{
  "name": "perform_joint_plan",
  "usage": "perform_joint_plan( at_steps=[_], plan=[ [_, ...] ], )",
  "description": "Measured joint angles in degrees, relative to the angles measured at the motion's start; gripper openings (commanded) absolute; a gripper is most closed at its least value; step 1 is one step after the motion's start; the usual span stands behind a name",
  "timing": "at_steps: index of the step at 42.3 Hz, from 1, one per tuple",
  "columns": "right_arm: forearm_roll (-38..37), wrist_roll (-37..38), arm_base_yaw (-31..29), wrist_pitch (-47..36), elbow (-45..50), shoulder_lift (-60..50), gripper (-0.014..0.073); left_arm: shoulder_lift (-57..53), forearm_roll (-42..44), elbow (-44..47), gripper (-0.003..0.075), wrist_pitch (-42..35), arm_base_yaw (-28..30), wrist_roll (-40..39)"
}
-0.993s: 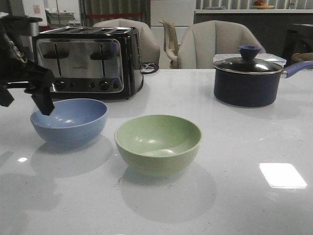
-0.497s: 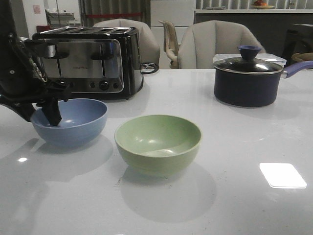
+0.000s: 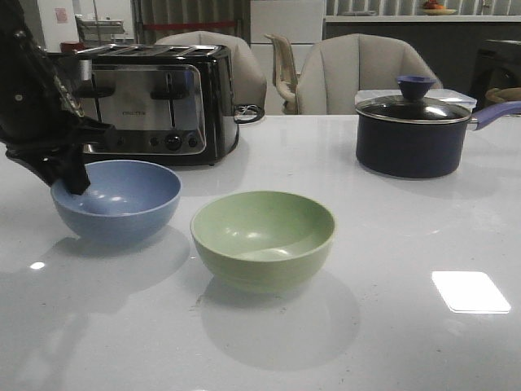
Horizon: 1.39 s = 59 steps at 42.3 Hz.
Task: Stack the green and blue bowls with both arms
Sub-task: 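Lower the left gripper and grasp the light blue bowl's rim, then carry the blue bowl over the green bowl and lower it inside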
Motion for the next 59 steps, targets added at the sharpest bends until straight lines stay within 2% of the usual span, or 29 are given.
perform_joint_plan(
  at_steps=[15, 26, 32, 44, 51, 59],
  plan=[
    [0.0, 0.0, 0.0, 0.1, 0.0, 0.0, 0.0444, -12.3, -0.6, 0.0, 0.0098, 4.4, 0.0, 2.1],
    [0.0, 0.0, 0.0, 0.1, 0.0, 0.0, 0.0444, -18.1, -15.7, -0.3, 0.0098, 7.6, -0.8, 13.0],
    [0.0, 0.0, 0.0, 0.1, 0.0, 0.0, 0.0444, -17.8, -19.8, -0.5, 0.0099, 8.2, -5.2, 16.8],
    [0.0, 0.0, 0.0, 0.1, 0.0, 0.0, 0.0444, -10.5, -19.1, -6.8, 0.0099, 9.6, -15.8, 17.6],
    [0.0, 0.0, 0.0, 0.1, 0.0, 0.0, 0.0444, -4.3, -18.9, -11.2, 0.0099, 11.7, -17.7, 17.6],
    [0.0, 0.0, 0.0, 0.1, 0.0, 0.0, 0.0444, 0.0, -16.7, -11.6, 0.0098, 11.8, -17.8, 17.7]
  ],
)
